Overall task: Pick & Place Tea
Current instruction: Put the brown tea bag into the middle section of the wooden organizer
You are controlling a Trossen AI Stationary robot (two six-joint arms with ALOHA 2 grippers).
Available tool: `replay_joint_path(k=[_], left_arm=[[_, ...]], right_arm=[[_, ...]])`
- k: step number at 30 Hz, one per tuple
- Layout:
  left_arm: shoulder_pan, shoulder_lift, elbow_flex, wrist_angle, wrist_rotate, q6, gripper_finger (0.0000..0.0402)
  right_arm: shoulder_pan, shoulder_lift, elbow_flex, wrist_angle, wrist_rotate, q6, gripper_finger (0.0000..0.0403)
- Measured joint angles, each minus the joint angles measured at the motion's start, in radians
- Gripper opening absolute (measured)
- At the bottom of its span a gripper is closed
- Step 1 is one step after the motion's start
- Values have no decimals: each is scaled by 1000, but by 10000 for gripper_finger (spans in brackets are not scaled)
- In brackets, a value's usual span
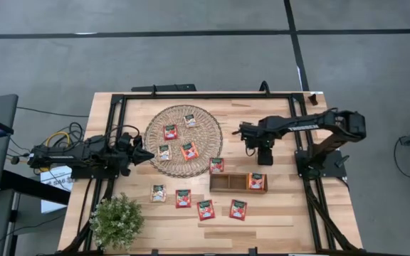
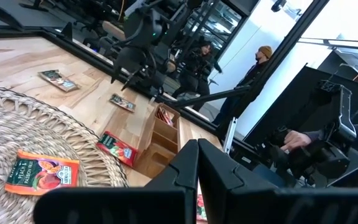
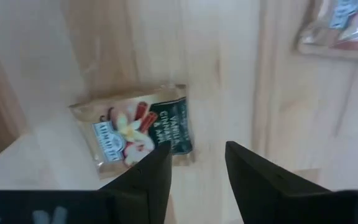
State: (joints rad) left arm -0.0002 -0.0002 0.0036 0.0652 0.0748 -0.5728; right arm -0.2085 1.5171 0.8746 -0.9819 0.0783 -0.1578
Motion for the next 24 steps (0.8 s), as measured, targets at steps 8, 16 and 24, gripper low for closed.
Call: replay_joint_path(k=[8,16,24], left_arm=[[0,0,0,-3,0,0,0],[0,0,0,-4,0,0,0],[0,0,0,-4,0,0,0]], right_arm=[[5,-7,-83,47,-28,-16,131],[-7,-6,-116,149,-27,-26,127],[-7,22,-115,152,-28,-61,125]])
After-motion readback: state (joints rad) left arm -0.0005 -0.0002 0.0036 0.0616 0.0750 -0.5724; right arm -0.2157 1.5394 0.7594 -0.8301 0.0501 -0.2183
